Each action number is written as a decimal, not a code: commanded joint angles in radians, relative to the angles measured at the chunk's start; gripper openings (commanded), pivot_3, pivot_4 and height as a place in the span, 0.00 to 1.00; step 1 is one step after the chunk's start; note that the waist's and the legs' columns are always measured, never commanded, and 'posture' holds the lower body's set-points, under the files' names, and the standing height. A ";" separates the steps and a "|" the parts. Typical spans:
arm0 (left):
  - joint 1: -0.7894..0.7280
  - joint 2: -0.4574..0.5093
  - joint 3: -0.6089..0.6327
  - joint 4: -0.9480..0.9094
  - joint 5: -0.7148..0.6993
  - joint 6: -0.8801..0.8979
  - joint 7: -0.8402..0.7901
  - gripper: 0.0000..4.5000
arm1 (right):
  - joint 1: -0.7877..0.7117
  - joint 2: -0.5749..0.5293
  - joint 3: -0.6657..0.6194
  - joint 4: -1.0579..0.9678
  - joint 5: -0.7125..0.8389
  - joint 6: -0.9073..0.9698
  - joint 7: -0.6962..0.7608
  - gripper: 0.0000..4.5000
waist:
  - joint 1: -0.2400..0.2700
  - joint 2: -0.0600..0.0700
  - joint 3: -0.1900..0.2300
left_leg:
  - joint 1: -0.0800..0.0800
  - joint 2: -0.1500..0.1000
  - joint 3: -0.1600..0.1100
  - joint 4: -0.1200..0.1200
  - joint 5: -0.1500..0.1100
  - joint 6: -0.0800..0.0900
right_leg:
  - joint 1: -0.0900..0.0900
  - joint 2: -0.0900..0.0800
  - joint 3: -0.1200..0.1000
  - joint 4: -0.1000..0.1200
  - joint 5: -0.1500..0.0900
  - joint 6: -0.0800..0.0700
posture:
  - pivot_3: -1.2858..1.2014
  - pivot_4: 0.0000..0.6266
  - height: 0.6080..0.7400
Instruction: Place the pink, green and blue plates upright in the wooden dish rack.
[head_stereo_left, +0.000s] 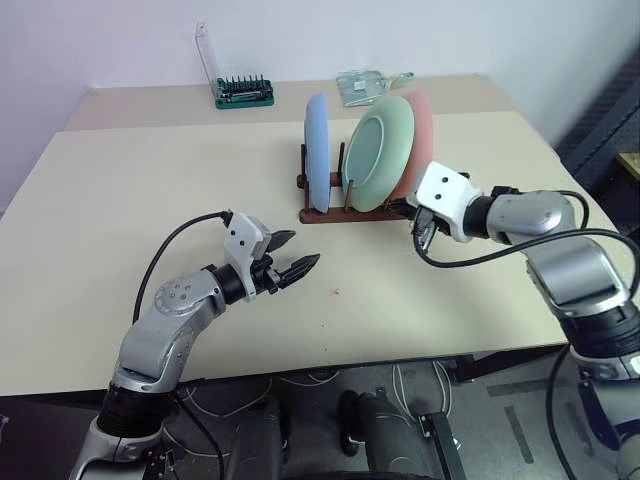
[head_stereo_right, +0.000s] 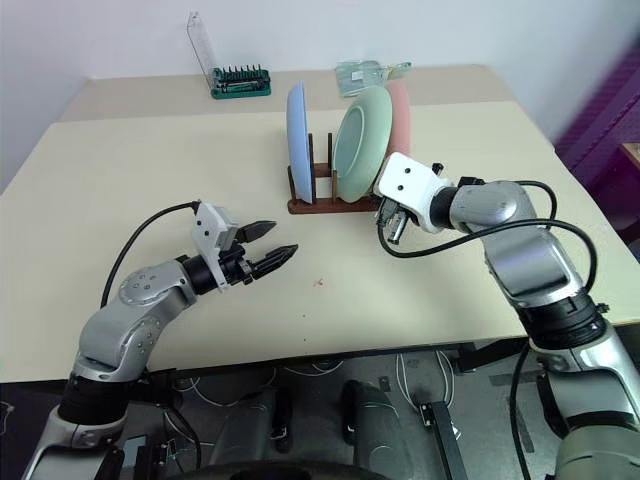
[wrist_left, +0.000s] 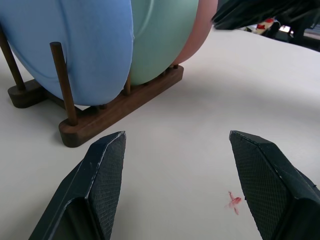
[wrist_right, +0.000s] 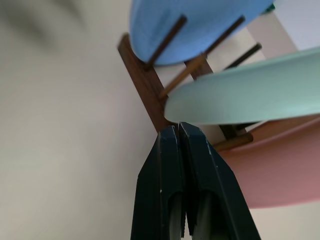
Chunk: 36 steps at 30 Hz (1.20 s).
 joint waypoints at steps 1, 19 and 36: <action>-0.003 -0.007 0.002 -0.032 -0.008 -0.010 -0.001 0.76 | -0.060 0.038 -0.007 0.067 -0.052 -0.087 -0.033 0.01 | 0.001 0.000 0.000 | 0.000 0.000 0.000 0.000 0.000 0.000 | 0.000 0.000 0.000 0.000 0.000 0.000 | 0.52 0.24 0.92; 0.003 -0.018 0.004 -0.037 -0.011 -0.008 -0.001 0.76 | -0.044 0.028 -0.027 -0.038 -0.075 -0.065 0.080 0.01 | 0.005 0.000 0.000 | 0.000 0.000 0.000 0.000 0.000 0.000 | 0.000 0.000 0.000 0.001 0.002 0.002 | 0.52 0.24 0.92; -0.004 -0.018 0.000 -0.038 -0.013 -0.002 -0.007 0.76 | -0.073 0.066 -0.012 0.028 -0.182 -0.036 -0.055 0.01 | 0.003 0.000 0.000 | 0.001 0.000 0.000 0.001 0.000 0.000 | 0.001 0.000 0.000 0.001 0.001 0.000 | 0.52 0.24 0.92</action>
